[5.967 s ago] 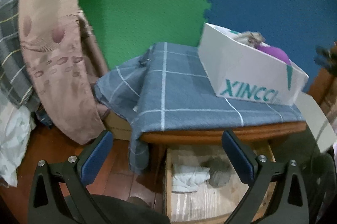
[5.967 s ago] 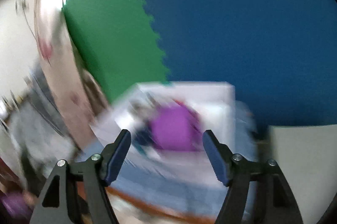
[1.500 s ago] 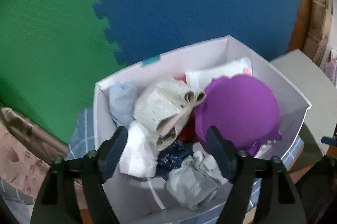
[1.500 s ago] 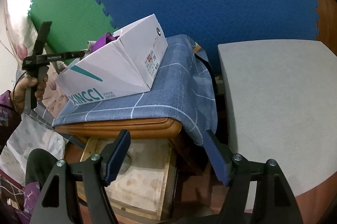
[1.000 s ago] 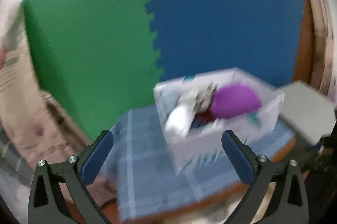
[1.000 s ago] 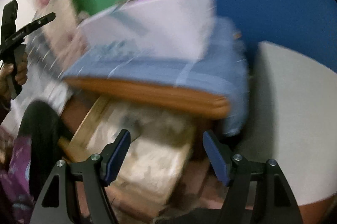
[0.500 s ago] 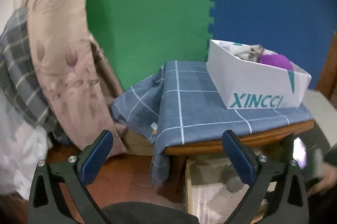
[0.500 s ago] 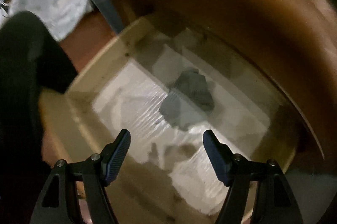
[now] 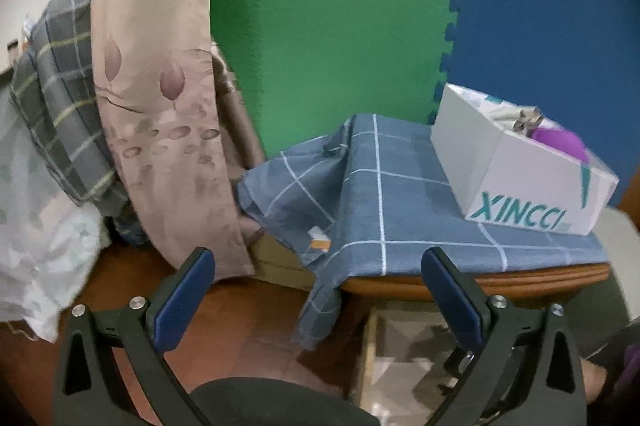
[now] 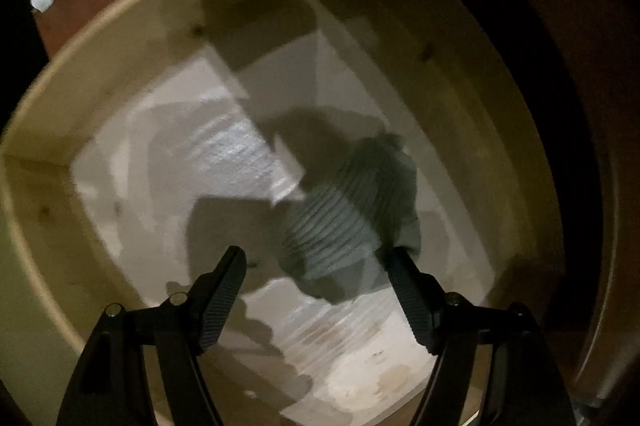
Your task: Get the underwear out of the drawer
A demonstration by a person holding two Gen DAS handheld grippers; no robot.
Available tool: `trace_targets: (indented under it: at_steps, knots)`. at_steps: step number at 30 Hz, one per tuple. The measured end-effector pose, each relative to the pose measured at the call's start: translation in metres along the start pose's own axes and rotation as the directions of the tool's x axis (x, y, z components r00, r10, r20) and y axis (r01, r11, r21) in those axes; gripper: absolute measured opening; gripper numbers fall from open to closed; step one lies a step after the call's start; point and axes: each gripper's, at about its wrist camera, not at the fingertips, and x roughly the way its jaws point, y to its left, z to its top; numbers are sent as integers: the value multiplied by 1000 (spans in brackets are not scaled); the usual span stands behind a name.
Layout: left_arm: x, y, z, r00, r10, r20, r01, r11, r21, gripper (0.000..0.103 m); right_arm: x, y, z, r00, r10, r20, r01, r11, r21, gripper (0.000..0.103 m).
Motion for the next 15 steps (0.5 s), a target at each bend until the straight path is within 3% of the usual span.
trace_targets:
  at_steps: [5,7,15]
  knots:
    - [1,-15,-2,999,53,5,-53,996,76,102,24,-10,10,1000,-28,1,28,1000,-6,76]
    - [5,-18,-2,997,77,-10,-75,993,94,102,34,-23,12,1000,7,2,-7,999,33,87]
    - [17,-25,-4,989,136,-55,-127,982,139,102,64,-35,2,997,61,53,-62,998,15,90]
